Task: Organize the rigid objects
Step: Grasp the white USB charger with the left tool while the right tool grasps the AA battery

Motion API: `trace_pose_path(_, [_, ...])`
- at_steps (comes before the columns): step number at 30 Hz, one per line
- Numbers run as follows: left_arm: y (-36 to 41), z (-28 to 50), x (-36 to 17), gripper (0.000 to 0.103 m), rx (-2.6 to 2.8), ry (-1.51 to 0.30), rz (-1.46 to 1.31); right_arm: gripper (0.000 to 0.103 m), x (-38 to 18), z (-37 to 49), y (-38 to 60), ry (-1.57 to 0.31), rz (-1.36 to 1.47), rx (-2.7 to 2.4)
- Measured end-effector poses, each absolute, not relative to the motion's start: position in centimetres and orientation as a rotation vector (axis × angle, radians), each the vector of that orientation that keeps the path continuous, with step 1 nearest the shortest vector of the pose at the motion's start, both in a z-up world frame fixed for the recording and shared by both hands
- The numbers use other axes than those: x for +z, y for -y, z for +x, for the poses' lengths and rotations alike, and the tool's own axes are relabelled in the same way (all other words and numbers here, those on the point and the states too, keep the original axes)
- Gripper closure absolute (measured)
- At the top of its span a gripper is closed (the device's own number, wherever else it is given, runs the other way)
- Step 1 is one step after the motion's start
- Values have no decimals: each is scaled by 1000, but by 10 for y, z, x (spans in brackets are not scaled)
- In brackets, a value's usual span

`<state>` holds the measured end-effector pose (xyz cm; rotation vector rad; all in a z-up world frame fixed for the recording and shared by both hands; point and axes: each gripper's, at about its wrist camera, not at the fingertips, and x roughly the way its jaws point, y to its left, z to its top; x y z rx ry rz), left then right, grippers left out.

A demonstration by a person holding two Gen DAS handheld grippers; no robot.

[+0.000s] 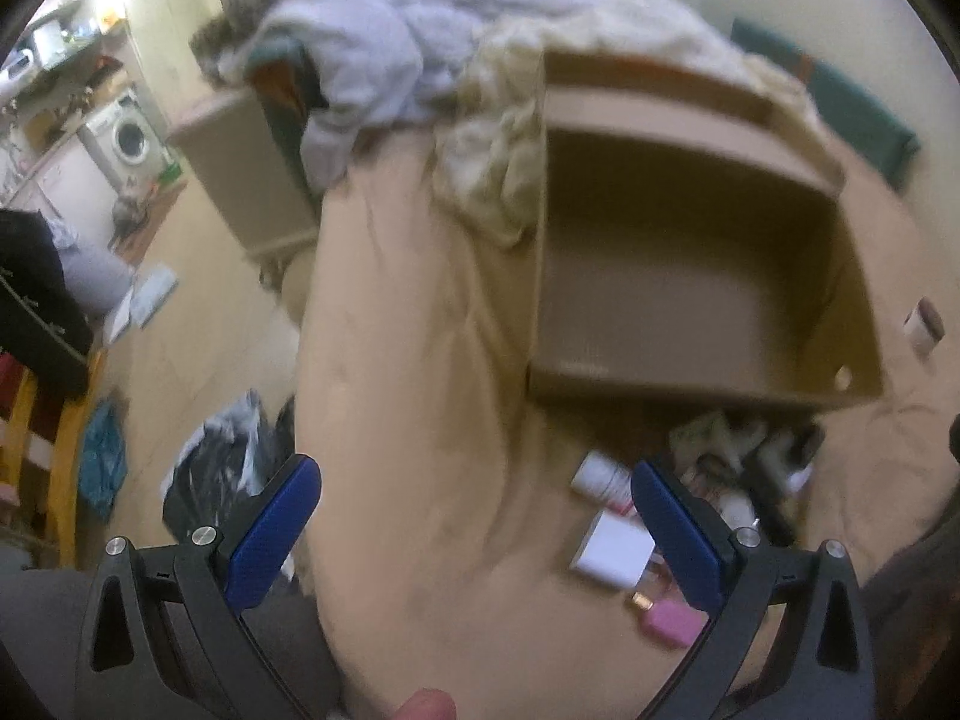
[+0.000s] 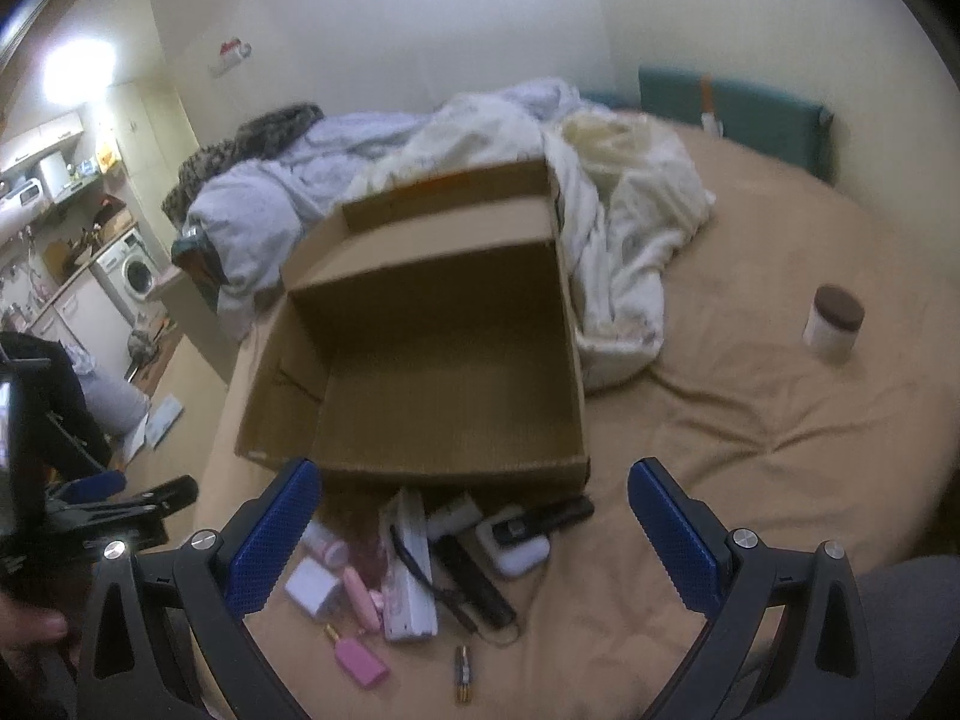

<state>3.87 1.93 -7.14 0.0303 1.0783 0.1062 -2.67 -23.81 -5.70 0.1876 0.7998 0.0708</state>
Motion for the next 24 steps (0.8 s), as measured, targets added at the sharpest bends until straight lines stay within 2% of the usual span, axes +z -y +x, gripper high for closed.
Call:
trace_pose_path(5, [-5,43,-105,1,16,-1226,87,0,-76,-20,235,-907,174,85])
trace_pose_path(9, [20,47,-135,15,-96,-1369,164,0,-80,-19,237,-928,158,74])
trace_pose_path(12, [31,52,-152,18,-180,-1461,161,0,-83,-18,241,-945,165,63])
trace_pose_path(15, [41,59,-166,19,-208,-1510,186,0,-84,-17,245,-962,178,66])
trace_pose_path(18, [51,63,-179,26,-239,-1552,226,0,-85,-17,245,-966,165,61])
trace_pose_path(21, [53,67,-190,26,-219,-1579,240,0,-87,-15,246,-973,164,54])
trace_pose_path(24, [53,72,-200,35,-228,-1604,210,0,-88,-14,245,-979,165,52])
